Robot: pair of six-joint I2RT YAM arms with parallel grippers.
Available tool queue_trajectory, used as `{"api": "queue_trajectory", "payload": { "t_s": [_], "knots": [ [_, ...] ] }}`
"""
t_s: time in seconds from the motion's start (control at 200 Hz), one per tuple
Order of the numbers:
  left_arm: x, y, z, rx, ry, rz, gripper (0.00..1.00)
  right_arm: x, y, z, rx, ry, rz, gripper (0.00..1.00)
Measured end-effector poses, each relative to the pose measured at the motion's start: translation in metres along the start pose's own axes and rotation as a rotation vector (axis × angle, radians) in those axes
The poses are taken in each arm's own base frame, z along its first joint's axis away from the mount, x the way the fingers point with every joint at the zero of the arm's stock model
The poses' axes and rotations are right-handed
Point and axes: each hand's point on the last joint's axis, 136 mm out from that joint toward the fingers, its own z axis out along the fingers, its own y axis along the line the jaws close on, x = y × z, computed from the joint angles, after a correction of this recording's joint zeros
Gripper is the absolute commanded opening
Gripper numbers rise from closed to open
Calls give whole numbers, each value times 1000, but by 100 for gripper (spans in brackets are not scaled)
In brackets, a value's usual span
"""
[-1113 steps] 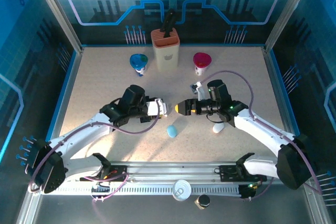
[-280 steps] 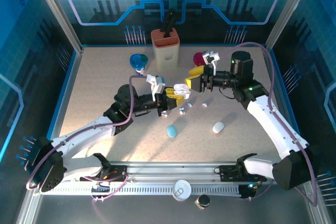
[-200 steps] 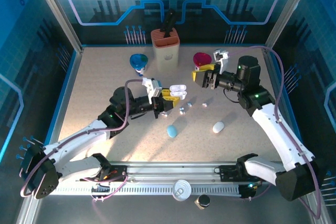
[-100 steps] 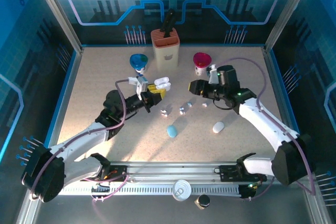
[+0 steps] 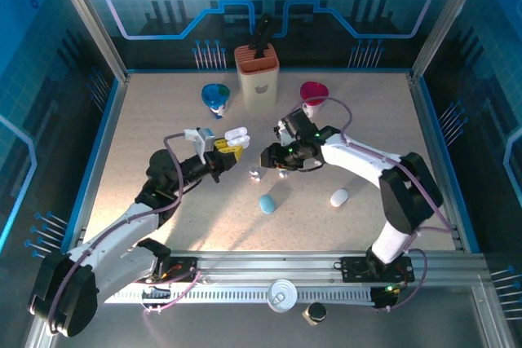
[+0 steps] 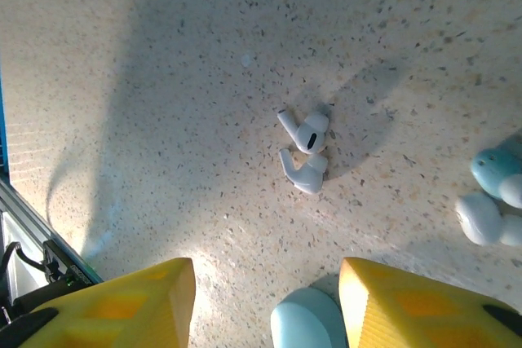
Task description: Insert the wireless bluetooth earbuds into the charging case
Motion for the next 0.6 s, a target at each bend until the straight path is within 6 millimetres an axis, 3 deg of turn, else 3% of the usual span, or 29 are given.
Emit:
{"api": "queue_trajectory", "payload": {
  "t_s": [0.35,0.6],
  "knots": [
    [9,-4,-10,-4,17,4,0,0,-1,54,0,149,45,44],
    [14,-6,-11,5,39,0,0,5,-8,75,33,195,60,41]
  ]
}}
